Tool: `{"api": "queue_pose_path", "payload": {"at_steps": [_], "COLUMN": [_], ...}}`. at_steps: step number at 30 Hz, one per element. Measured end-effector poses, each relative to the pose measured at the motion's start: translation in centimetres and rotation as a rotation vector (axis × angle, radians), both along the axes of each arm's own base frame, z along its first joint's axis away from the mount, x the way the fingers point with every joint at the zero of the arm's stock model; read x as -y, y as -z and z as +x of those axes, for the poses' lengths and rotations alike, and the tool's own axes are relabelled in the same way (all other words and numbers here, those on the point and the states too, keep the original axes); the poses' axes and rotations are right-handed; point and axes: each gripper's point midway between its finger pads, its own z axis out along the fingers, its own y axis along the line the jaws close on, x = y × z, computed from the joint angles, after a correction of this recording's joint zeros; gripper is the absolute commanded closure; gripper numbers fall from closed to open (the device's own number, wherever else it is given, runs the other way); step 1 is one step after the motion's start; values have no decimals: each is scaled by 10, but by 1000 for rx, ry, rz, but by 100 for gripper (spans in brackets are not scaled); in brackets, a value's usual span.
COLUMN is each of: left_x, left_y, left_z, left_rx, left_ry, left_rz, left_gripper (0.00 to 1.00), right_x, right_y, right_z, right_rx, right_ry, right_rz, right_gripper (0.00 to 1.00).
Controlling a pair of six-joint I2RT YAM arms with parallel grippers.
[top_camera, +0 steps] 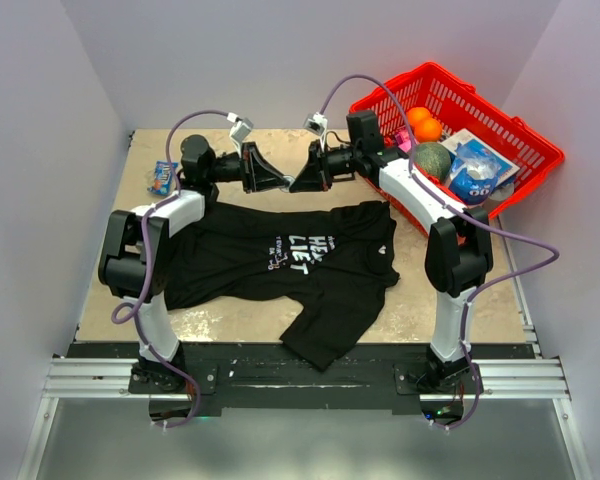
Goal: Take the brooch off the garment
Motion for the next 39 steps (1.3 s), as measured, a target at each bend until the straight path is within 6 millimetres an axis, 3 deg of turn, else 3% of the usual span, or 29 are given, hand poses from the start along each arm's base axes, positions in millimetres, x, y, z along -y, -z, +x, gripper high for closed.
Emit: {"api": "queue_pose_path", "payload": {"at_steps": [11,39], "left_x": [-2,-9], "left_y": [5,-1], "left_z": [-5,-22], "left_rx": [20,14], "left_ry": [-3,57], "left_rz": [28,2], "left_gripper": [98,87], "right_x": [-1,-6], "right_y": [3,-1], "right_z": [-4,-16], "right_rx": [-19,-20], "right_ry": [-4,-64], "right_rz": [-9,15], "right_gripper": [100,100]}}
